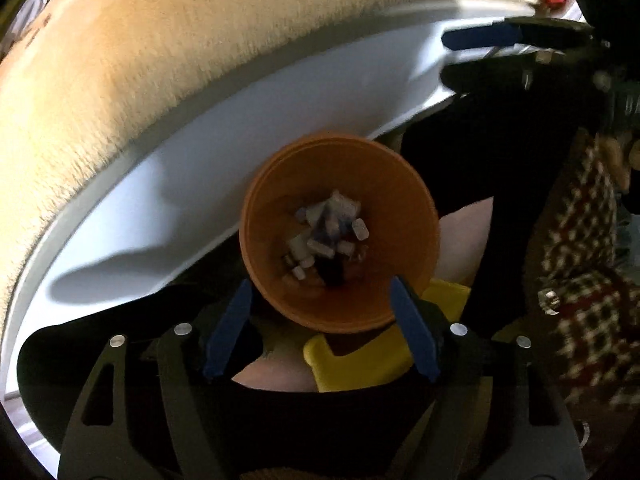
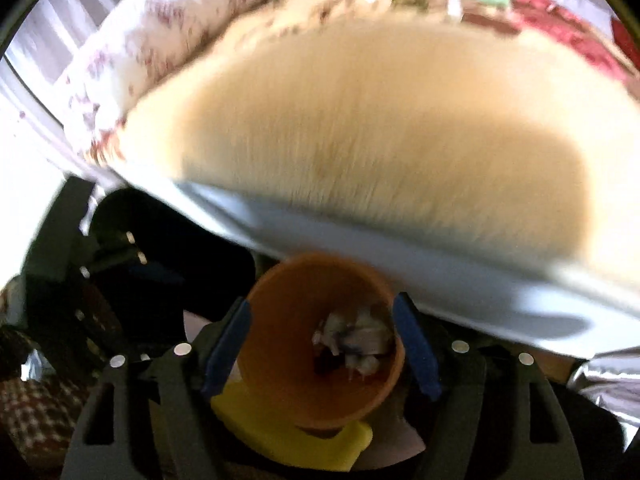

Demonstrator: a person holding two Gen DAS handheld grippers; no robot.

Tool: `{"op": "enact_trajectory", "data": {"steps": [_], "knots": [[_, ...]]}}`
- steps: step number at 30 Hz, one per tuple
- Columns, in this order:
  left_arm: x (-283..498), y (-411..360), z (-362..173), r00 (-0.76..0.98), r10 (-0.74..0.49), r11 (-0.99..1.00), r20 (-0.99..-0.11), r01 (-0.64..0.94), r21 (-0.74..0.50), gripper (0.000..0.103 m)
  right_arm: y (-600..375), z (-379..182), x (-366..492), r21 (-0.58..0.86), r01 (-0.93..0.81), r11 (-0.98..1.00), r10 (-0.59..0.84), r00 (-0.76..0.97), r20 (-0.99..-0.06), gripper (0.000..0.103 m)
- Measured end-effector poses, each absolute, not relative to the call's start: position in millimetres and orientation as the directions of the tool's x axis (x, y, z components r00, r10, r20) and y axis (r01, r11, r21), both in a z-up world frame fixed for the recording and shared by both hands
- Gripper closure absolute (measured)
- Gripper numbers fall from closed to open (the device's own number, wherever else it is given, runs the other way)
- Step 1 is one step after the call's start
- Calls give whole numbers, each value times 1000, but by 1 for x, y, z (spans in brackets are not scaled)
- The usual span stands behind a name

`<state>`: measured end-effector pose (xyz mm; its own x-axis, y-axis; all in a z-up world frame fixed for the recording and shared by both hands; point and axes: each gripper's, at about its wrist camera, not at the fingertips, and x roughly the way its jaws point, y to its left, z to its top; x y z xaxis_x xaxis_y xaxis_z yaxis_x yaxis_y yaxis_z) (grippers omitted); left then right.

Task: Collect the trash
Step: 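Lower both tools over the orange bin and open both to release, then grasp the white-green ointment tube with the left tool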

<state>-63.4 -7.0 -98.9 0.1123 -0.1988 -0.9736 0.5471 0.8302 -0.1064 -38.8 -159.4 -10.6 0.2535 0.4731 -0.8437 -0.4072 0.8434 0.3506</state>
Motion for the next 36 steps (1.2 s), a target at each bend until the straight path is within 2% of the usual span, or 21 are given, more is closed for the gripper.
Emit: {"op": "enact_trajectory", "data": {"steps": [5,8,12,16,21,26,30,36], "knots": [[-62,-3,-44,290,-323,812,-901,573,-107,33,-187,38,-19,322,-408,854,485,401,-777,27],[-46,6,-4,434,-370,824,-822,562,-74,33,-197,56,-4,287,-406,868,469,475,-745,27],[4,22,36,560,-344,873,-753,486,-37,33,-208,69,18,273,-393,878,460,533,-710,27],[85,27,57,598,-326,913,-733,401,-79,33,-213,75,30,275,-385,881,461,569,-681,26],[181,10,66,657,-228,950,-719,311,-18,33,-225,74,42,303,-368,879,473,590,-655,26],[284,-11,50,626,-155,965,-765,262,18,33,-241,69,54,320,-337,885,464,600,-652,25],[338,-20,31,612,-84,969,-786,233,78,33,-253,67,59,321,-322,891,454,604,-654,25],[374,-25,5,574,-85,969,-815,237,65,38,-267,62,68,314,-294,903,430,615,-661,24]]}}
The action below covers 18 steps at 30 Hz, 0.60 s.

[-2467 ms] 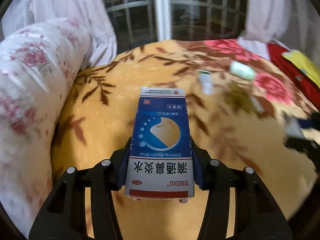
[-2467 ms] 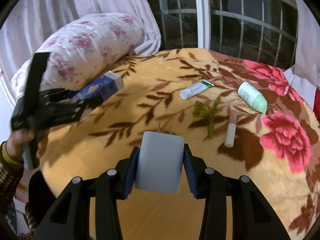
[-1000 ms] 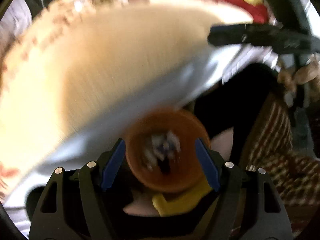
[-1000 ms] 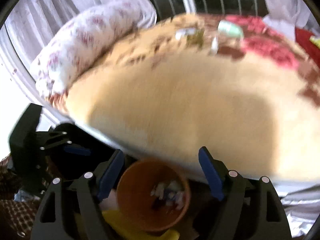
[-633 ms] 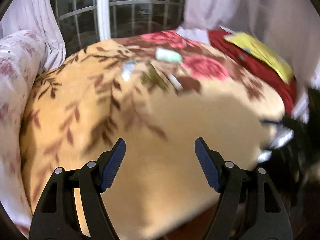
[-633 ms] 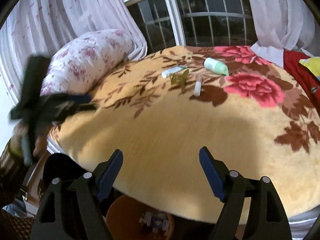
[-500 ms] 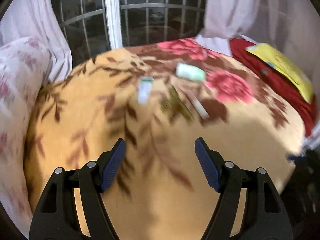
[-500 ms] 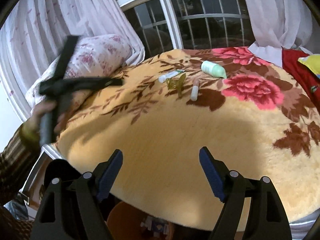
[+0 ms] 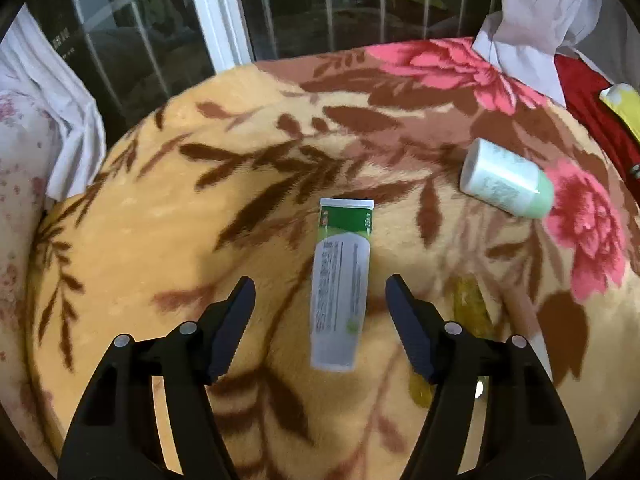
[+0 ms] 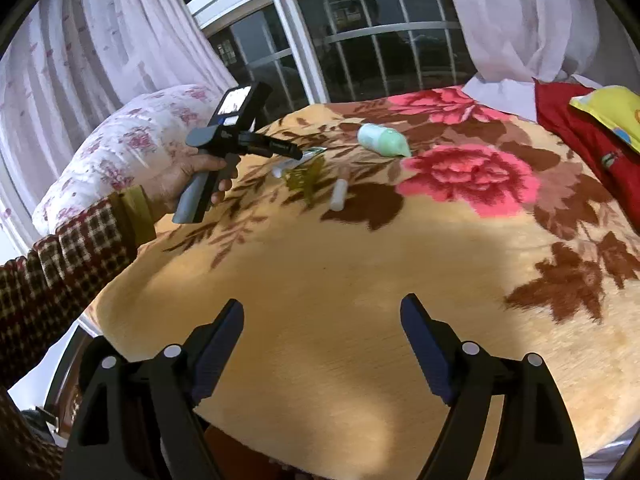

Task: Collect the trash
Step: 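Grasp the white-green ointment tube with the left tool, then grasp the white-green roll-on bottle with the right tool while the left holds the tube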

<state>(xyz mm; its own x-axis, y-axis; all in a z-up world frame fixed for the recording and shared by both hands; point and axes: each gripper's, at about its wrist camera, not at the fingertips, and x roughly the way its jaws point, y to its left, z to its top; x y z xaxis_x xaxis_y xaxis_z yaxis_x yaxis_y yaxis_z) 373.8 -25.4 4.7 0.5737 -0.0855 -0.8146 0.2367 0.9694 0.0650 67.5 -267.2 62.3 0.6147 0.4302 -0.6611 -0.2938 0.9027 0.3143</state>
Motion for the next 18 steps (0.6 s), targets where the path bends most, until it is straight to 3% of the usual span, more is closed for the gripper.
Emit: {"op": "enact_trajectory", "data": {"steps": [2,3,4,11,18], "knots": [[381,-27,-3,562,-104,969,-821,243,44,47,-271,61,70,313,-283,907,422,619,-663,24],[385,-27,-7,553,-108,969,-826,245,37,62,-271,61,71,309,-278,910,416,620,-665,24],[387,-27,-11,541,-118,968,-833,249,24,72,-272,62,71,304,-275,912,410,623,-666,24],[361,-14,-4,589,-102,979,-801,203,25,73,-271,76,89,263,-306,915,403,639,-655,24],[285,7,27,637,-103,983,-764,184,21,73,-251,94,194,126,-375,919,353,636,-686,24]]}}
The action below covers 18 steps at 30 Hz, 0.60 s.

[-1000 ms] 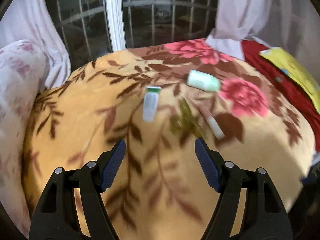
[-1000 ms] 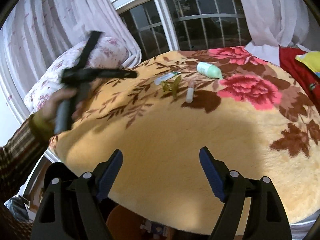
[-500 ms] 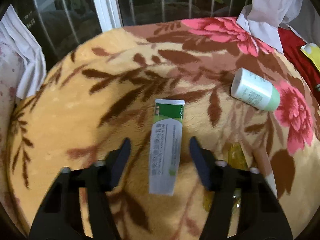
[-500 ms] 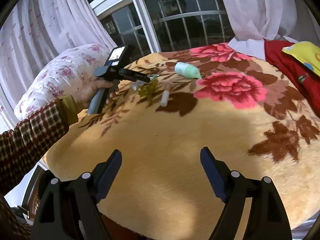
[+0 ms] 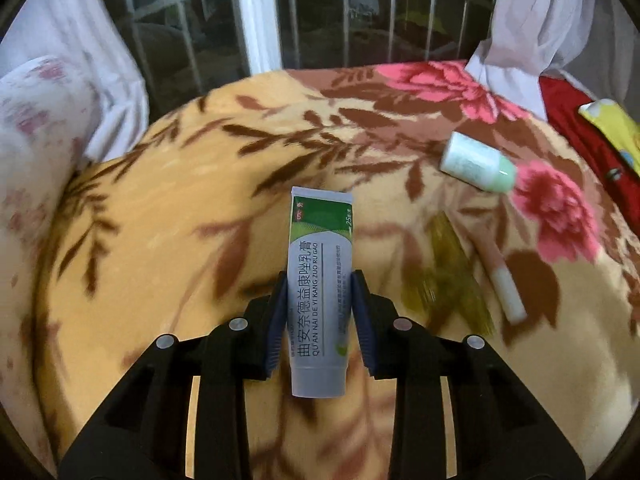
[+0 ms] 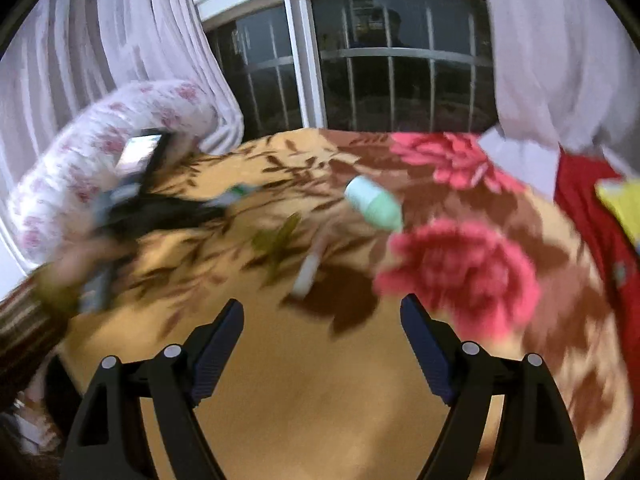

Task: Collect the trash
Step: 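Grasp the white-green roll-on bottle with the right tool while the left holds the tube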

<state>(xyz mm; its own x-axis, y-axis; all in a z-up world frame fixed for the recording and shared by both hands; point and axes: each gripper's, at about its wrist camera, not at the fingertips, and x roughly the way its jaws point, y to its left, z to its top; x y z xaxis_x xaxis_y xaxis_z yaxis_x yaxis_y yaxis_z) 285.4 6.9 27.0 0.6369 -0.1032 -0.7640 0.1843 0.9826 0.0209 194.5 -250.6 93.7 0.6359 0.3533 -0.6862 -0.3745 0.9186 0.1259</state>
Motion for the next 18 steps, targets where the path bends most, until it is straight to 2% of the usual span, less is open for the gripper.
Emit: {"op": "enact_trajectory", "data": {"steps": [9,15,16,17,18], "knots": [[193,18,29,660,-165,975,-733,221,-20,72,-210,43,361,-3,-384,923,233,566,-791,24],[169,27,17,641,-187,971,-745,236,-41,72,-185,11,411,-74,-404,912,167,527,-833,24],[167,28,14,635,-191,970,-749,237,-47,72,-183,8,417,-75,-404,912,162,520,-839,28],[166,30,13,632,-196,970,-750,237,-54,72,-180,3,422,-78,-407,910,157,512,-845,37],[165,30,11,628,-199,970,-752,238,-58,72,-178,-1,427,-84,-407,909,145,501,-853,42]]}}
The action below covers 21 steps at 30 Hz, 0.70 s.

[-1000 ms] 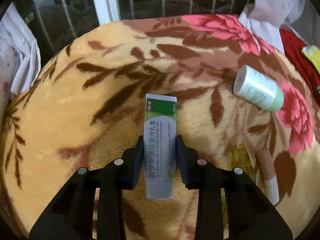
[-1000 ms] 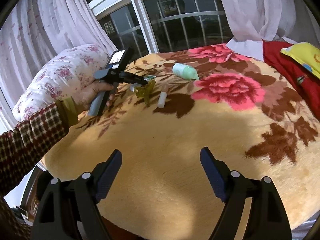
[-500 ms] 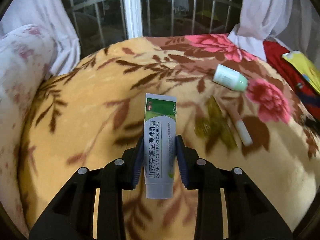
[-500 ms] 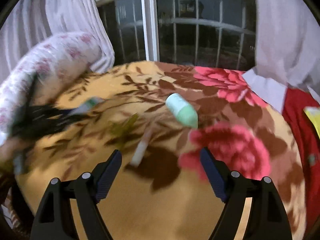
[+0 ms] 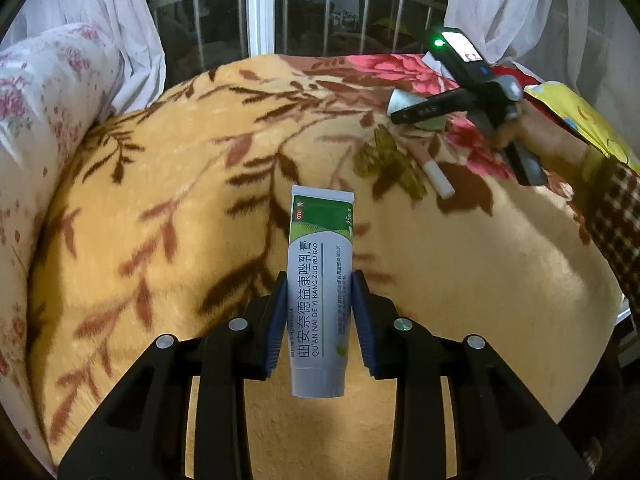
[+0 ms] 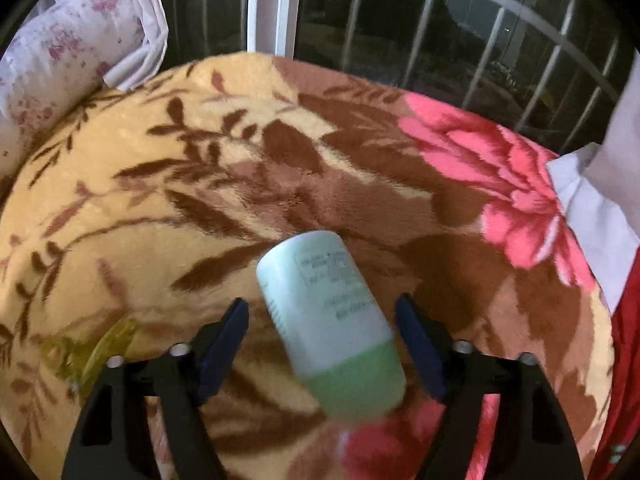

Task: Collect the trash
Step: 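Grasp the white-green roll-on bottle with the right tool while the left holds the tube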

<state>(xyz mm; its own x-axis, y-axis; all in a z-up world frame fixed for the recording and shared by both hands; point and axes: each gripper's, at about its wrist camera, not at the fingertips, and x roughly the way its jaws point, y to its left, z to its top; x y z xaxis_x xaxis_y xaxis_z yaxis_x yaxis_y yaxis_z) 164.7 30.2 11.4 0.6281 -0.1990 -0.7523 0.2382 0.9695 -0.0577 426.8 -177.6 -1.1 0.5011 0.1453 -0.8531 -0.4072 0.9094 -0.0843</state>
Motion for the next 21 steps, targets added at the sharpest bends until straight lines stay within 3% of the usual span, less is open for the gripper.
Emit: {"op": "enact_trajectory", "data": {"steps": [8,21], "knots": [[150,25,12,627,-235,962,-742,258,-87,72,-190,15,407,-50,-329,943,141,530,-836,47],[87,18,32,624,-291,946,-725,302,-119,72,-201,73,312,4,-364,932,231,583,-779,52]]}}
